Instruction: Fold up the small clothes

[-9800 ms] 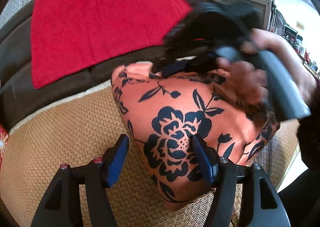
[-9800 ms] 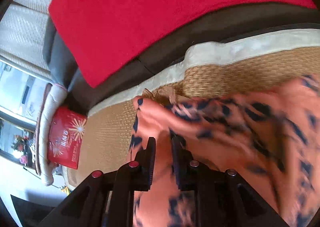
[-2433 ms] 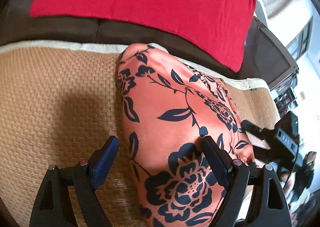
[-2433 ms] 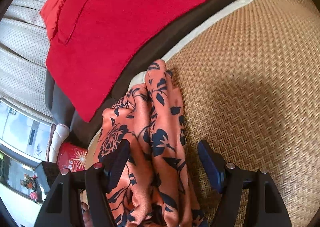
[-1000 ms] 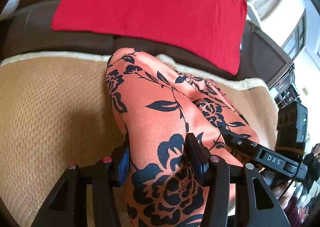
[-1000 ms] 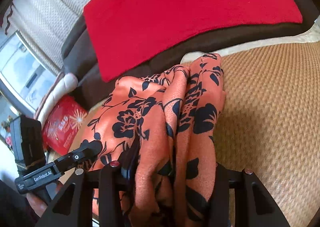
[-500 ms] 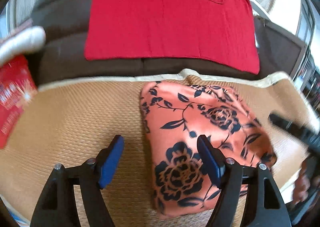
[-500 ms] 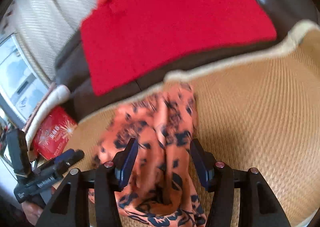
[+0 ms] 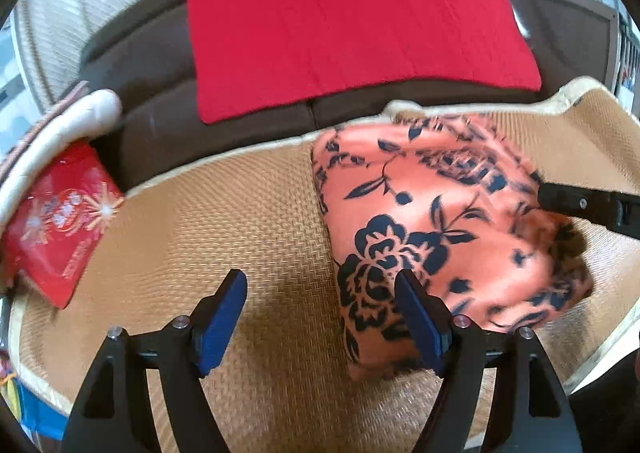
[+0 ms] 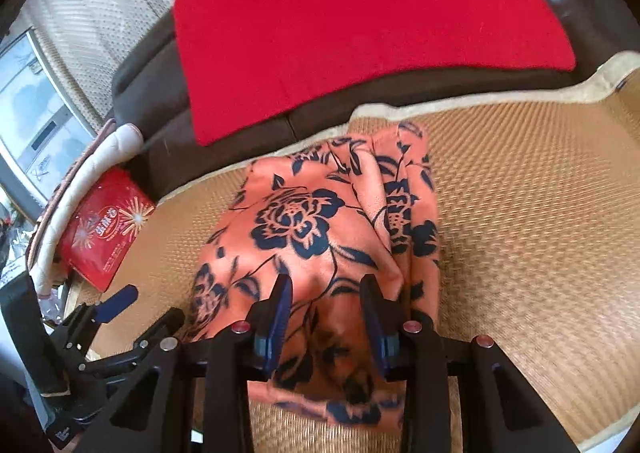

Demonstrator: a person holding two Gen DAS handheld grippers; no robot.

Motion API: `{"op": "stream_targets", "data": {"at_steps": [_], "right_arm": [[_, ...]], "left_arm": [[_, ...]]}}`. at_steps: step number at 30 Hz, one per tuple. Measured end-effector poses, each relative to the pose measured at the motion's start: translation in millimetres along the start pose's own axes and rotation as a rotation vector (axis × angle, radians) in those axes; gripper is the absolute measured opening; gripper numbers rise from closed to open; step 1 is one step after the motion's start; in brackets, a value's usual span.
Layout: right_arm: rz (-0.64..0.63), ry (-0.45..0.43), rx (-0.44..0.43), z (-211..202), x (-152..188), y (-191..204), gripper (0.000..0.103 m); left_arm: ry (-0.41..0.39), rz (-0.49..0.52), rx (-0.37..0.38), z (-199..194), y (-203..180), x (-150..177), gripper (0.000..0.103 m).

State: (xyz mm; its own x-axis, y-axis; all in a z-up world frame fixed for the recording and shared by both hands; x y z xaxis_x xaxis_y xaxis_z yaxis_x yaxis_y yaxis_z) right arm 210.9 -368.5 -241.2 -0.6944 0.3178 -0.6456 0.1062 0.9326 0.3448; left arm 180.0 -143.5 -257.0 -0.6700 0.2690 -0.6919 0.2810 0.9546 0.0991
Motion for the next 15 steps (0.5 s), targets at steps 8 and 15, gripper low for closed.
{"op": "stream_targets", "data": {"at_steps": [8, 15], "right_arm": [[-0.112, -0.158, 0.035, -111.9, -11.1, 33.0, 0.053], [-0.164, -0.266, 0.094, -199.3, -18.7, 57.7, 0.055]], "left_arm": [[-0.179, -0.022, -0.027, -110.0, 0.4, -31.6, 0.087], [-0.371, -0.107, -0.074, -207.0, 15.1, -63.8, 0.100]]}}
Point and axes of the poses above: each gripper's, at about its wrist camera, not at the fingertips, and z roughly the way its jaws point, y to its left, x to its underside, the point moved 10 cm from there along z, roughly the way its jaws point, and after that the axes turned 6 degrees about -z, right-handed, at the moved point
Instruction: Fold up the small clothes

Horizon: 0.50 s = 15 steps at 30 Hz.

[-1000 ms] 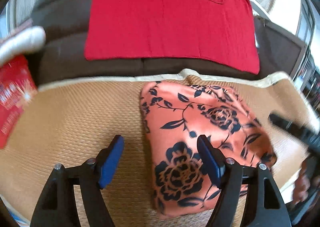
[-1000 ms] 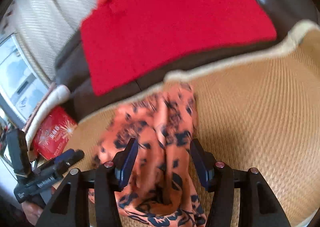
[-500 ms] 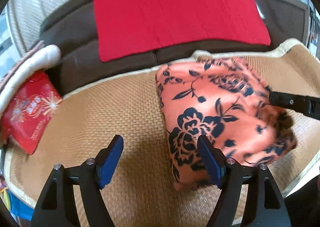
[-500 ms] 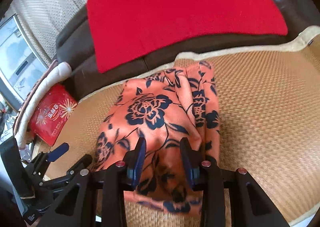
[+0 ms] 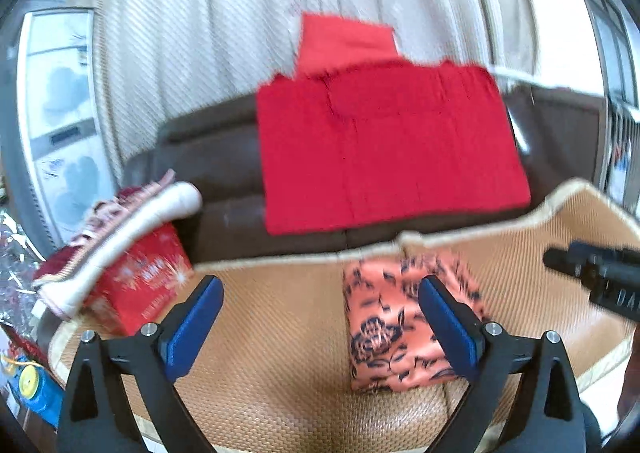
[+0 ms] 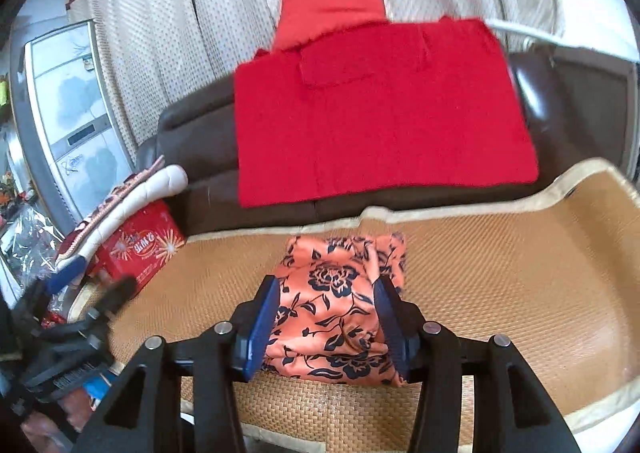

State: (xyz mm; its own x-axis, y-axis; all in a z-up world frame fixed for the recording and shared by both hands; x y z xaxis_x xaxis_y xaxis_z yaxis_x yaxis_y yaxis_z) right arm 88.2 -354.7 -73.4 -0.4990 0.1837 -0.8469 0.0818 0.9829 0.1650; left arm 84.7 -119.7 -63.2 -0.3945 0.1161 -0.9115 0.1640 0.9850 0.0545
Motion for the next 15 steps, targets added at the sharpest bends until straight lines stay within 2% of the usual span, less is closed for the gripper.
{"op": "stream_targets", "data": {"at_steps": [3, 12, 15], "right_arm": [[-0.015, -0.028, 0.014, -26.5, -4.5, 5.9, 0.062], [-0.038, -0.112, -0.012, -91.8, -17.7, 24.5, 0.064], [-0.040, -0.145, -0.014, -110.9, -23.2, 27.3, 0.071]], "left_arm": [[-0.047, -0.024, -0.022, -25.6, 6.5, -17.3, 0.102], [-0.141, -0.055, -0.074, -83.2, 19.6, -43.5, 0.103], [-0.161, -0.064, -0.080, -95.1, 22.2, -48.2, 0.103]]}}
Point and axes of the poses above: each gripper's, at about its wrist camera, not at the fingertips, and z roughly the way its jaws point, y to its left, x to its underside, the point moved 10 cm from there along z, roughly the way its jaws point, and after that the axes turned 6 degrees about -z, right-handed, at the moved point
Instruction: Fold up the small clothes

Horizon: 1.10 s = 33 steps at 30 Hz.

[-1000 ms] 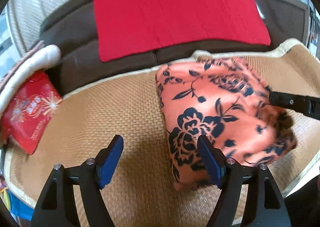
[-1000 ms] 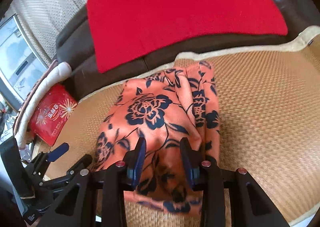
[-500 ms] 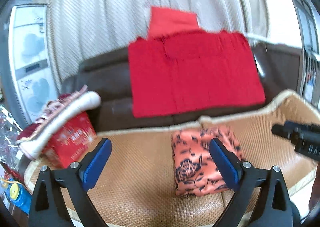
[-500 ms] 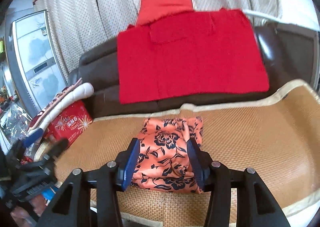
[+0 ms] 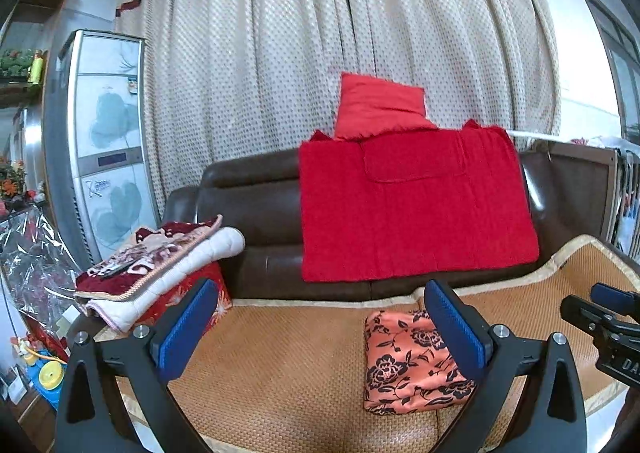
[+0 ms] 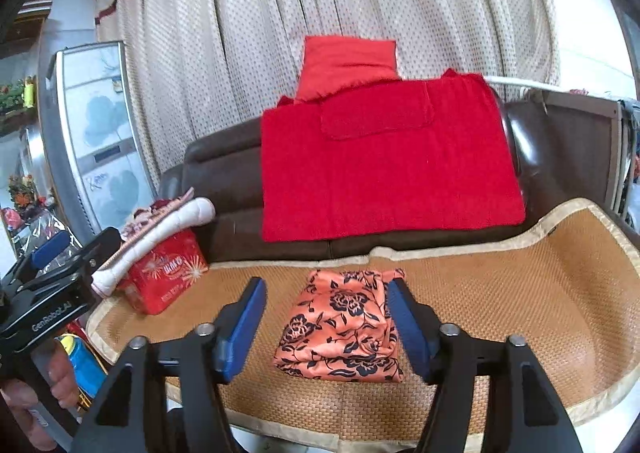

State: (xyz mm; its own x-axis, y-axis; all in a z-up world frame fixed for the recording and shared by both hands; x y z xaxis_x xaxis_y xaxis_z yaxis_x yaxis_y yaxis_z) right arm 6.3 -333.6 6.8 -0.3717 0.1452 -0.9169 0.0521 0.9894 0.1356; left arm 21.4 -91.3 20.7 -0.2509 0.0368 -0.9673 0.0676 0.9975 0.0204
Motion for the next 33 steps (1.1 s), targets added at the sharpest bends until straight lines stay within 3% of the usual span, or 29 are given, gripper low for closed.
{"op": "stream_targets", "data": {"at_steps": [15, 33], "right_arm": [[-0.042, -0.083, 0.025, -44.6, -18.5, 15.6, 0.071], [-0.053, -0.065, 0.017, -49.6, -15.1, 28.7, 0.072]], "left_arm": [[-0.046, -0.029, -0.035, -30.3, 14.6, -17.5, 0.103], [-0.091, -0.039, -0.037, -51.8, 23.2, -33.7, 0.103]]}}
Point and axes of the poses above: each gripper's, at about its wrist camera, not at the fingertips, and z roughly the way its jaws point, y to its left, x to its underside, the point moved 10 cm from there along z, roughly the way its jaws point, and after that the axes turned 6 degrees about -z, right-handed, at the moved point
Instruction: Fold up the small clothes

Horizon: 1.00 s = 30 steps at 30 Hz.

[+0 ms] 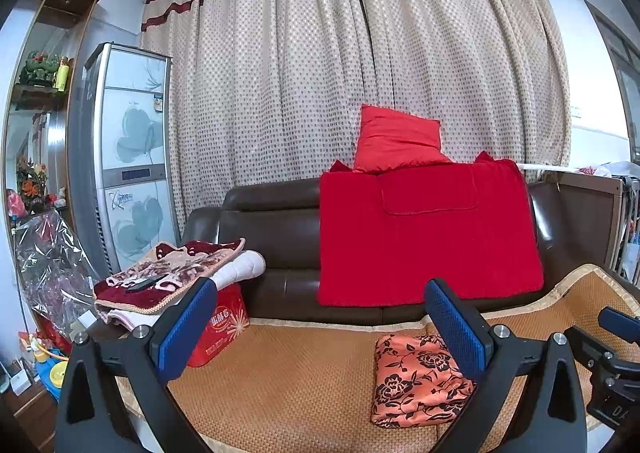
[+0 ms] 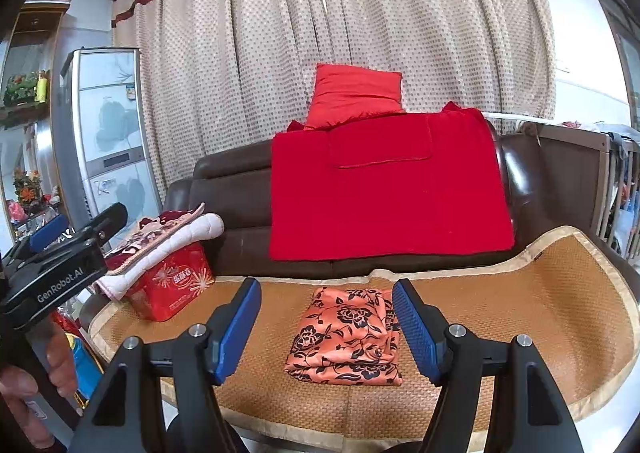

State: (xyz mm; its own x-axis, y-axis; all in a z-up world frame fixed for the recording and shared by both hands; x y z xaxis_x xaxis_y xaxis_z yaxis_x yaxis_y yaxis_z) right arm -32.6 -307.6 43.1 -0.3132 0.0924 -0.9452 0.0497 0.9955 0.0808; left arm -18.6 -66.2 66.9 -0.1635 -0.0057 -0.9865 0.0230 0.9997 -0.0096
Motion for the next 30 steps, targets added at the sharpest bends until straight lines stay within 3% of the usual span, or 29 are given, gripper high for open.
{"op": "stream_targets", "data": {"at_steps": [30], "right_arm": [[0.012, 0.047, -0.010, 13.4, 12.2, 5.6, 0.072]], "left_arm": [[0.002, 0.020, 0.024, -0.5, -3.3, -0.5, 0.103]]}}
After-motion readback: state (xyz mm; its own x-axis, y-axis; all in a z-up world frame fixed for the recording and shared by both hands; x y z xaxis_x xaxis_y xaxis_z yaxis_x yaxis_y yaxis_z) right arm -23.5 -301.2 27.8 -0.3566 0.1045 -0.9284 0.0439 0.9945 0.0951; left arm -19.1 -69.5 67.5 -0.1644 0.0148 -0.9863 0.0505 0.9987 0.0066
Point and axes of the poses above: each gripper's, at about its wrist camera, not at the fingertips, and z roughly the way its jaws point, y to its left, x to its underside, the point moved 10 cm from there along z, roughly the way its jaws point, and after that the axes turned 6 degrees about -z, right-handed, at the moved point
